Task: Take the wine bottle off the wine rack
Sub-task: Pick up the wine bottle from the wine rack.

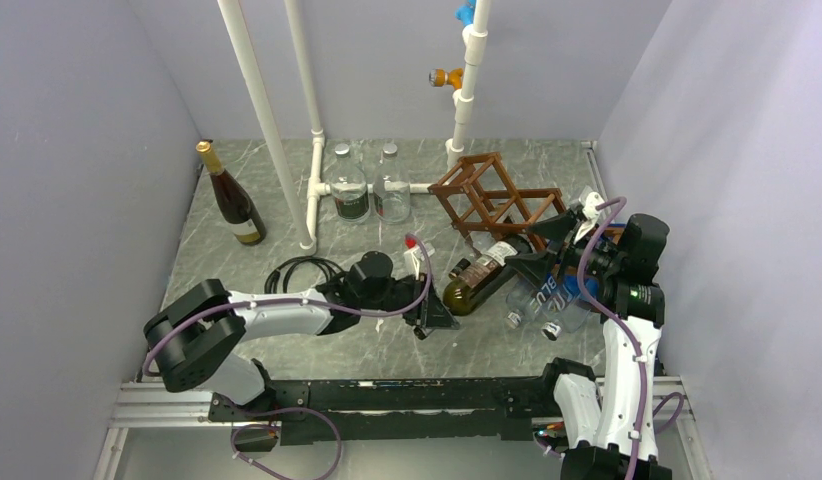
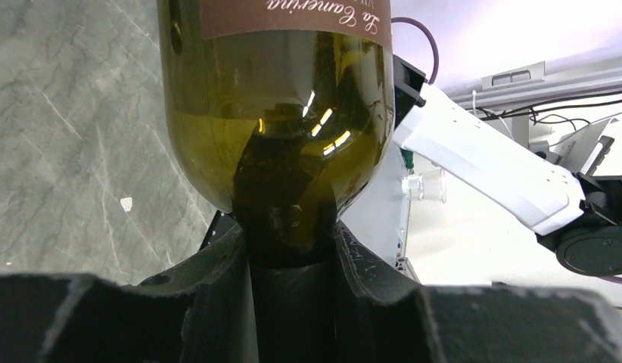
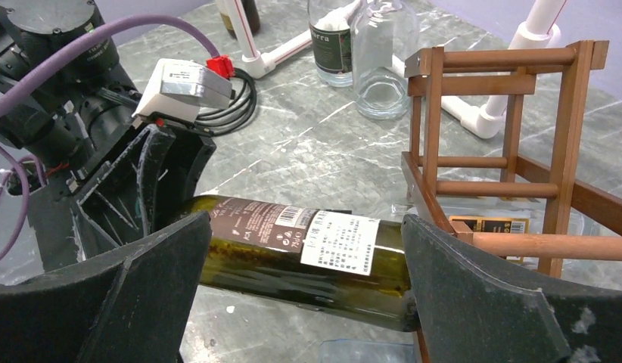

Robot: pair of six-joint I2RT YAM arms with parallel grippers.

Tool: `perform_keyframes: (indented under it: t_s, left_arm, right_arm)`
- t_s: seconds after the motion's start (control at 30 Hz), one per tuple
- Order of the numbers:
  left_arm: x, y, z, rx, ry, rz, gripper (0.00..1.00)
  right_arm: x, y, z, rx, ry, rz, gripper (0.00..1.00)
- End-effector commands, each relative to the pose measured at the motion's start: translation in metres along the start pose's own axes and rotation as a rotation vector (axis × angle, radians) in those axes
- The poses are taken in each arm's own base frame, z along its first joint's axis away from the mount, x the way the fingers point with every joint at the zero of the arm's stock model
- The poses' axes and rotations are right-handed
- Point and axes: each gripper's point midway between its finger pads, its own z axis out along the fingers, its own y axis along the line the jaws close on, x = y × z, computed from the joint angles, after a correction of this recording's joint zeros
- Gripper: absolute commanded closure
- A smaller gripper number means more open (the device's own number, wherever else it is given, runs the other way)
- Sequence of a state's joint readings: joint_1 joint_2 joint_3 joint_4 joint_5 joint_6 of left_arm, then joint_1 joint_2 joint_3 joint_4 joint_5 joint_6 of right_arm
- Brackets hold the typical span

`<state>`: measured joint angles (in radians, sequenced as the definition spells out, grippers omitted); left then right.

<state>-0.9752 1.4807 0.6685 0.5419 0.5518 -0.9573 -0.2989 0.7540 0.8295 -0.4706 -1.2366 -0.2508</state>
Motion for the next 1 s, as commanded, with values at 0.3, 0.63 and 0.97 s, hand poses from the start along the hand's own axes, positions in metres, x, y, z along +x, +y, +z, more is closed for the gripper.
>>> perform_keyframes:
  t_s: [0.3,0.63,0.97]
  left_arm:
    - [-0.015,-0.058,-0.033,0.147,-0.08,0.236,1.0]
    - [-0.001,-0.047,-0.055,0.066,-0.029,0.238,1.0]
    - [0.011,-0.035,-0.084,-0.025,-0.012,0.233,1.0]
  right_arm:
    - [0.004,0.026,-0.003,-0.164,-0.016,-0.164,0.0]
    - [0.001,0.036,-0.004,-0.24,-0.007,-0.248,0.01]
    - [0.015,0.052,0.022,-0.378,0.187,-0.36,0.01]
